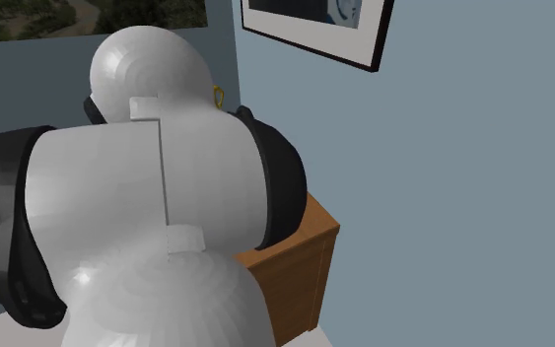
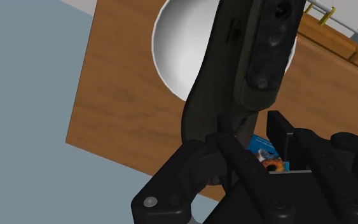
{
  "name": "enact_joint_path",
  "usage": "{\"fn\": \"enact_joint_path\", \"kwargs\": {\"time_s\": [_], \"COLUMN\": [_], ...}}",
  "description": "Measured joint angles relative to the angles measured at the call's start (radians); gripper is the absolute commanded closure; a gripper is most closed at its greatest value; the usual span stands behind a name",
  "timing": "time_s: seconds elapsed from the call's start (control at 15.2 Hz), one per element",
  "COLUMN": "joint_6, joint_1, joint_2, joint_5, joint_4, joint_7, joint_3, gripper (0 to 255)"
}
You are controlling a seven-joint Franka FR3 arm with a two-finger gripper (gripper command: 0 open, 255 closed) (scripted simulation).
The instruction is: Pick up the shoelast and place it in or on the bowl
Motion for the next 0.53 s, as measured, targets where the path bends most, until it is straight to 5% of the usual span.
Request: {"fn": "enact_joint_path", "kwargs": {"time_s": [0.53], "joint_6": [0.086], "joint_1": [0.001], "joint_2": [0.031], "joint_5": [-0.024], "joint_4": [-0.060], "joint_7": [0.031], "joint_3": [-0.011], "gripper": [255]}}
